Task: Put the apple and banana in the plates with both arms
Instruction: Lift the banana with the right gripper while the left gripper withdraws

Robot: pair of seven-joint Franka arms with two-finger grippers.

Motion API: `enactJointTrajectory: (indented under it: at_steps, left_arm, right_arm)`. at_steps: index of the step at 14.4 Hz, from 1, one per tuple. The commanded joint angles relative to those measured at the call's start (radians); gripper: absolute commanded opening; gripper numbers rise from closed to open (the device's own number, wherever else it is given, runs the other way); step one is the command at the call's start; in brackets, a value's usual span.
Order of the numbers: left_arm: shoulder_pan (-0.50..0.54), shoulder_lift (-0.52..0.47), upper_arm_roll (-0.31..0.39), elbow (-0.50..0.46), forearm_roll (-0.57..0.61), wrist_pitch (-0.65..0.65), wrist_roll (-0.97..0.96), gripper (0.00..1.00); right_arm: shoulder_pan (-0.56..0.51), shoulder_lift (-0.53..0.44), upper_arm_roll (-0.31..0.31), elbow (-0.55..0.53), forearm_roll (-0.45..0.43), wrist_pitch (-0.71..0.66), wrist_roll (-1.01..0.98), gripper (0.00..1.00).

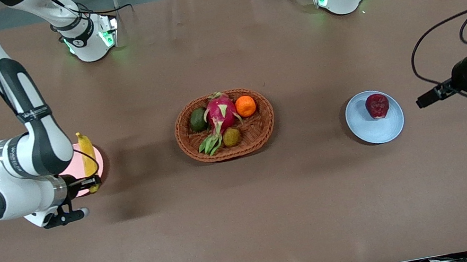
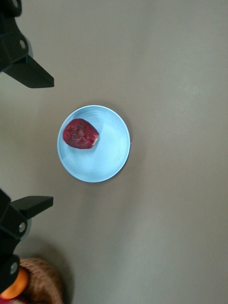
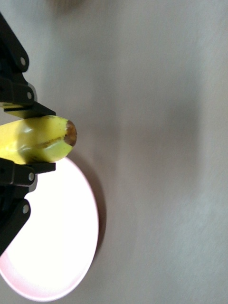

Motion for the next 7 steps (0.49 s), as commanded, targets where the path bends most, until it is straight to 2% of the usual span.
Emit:
enactJointTrajectory:
  at_steps: [1, 3, 7]
  left_arm:
    - [0.001, -0.065, -0.034, 0.03, 0.023, -0.047, 0.023, 1.0]
    - [0.002, -0.118, -0.05, 0.03, 0.023, -0.08, 0.023, 1.0]
    - [-0.002, -0.188, -0.037, 0.024, 0.02, -0.153, 0.05, 1.0]
  right_arm:
    - [-0.057, -0.041, 0.021, -0.039, -0.047, 0.022, -0.053, 0.05]
    - [-0.097, -0.035, 0.022, -0.048, -0.071, 0.054, -0.065, 0.07]
    - [-0.129, -0.012, 0.022, -0.074, -0.072, 0.132, -0.128, 0.1]
